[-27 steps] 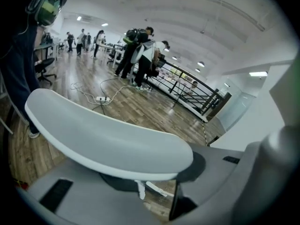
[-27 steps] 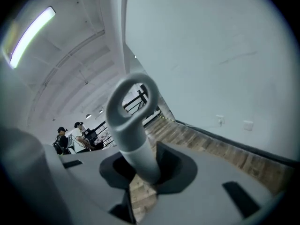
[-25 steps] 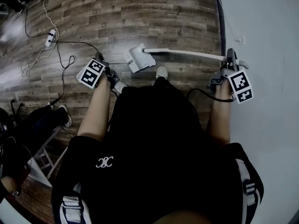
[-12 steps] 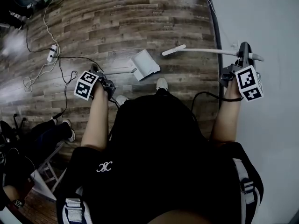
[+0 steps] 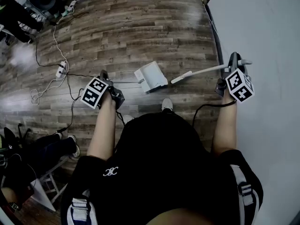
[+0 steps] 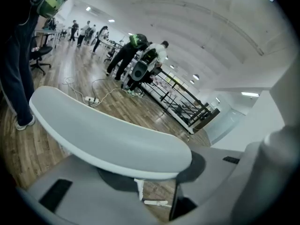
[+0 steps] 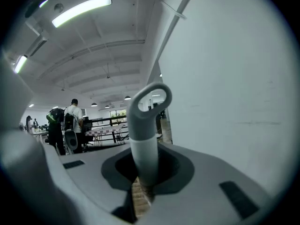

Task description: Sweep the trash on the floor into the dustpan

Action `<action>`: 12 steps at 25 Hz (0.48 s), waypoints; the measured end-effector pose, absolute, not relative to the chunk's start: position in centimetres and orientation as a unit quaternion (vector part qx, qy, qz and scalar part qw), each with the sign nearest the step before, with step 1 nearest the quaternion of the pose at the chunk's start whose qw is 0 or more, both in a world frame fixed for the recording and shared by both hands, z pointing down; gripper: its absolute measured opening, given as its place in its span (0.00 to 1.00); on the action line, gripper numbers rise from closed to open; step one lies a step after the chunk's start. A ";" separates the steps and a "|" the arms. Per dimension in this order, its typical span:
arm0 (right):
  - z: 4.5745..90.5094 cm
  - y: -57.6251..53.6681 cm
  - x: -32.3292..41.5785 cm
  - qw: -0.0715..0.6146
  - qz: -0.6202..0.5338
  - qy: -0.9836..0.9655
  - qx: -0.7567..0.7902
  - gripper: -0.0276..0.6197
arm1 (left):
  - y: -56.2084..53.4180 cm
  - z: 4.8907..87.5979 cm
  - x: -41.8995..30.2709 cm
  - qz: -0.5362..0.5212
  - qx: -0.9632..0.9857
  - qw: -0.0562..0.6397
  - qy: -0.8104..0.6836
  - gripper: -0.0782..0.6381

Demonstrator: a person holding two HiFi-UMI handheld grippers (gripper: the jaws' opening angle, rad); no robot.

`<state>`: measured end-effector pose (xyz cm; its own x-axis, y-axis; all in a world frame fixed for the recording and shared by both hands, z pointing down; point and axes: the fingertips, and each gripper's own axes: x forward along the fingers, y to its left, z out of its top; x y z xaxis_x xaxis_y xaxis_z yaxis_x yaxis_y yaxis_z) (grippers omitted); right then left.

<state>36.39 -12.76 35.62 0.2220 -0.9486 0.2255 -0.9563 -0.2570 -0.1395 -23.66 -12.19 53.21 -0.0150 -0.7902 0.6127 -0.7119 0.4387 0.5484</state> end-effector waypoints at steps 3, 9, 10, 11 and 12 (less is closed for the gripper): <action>36.9 -12.9 35.5 0.027 0.137 -0.613 0.778 0.13 | -13.6 51.5 -22.4 -0.041 0.547 0.450 -0.704 0.33; 39.0 -12.3 32.2 0.047 0.154 -0.636 0.755 0.13 | -16.5 48.8 -20.1 -0.029 0.579 0.427 -0.694 0.33; 39.2 -12.4 31.6 0.049 0.154 -0.640 0.751 0.13 | -17.1 48.5 -19.7 -0.027 0.584 0.423 -0.693 0.32; 39.4 -12.5 31.1 0.050 0.156 -0.644 0.747 0.13 | -17.6 48.1 -19.3 -0.024 0.588 0.419 -0.691 0.33; 39.6 -12.6 30.8 0.052 0.158 -0.647 0.744 0.13 | -18.1 47.8 -18.8 -0.021 0.593 0.414 -0.690 0.33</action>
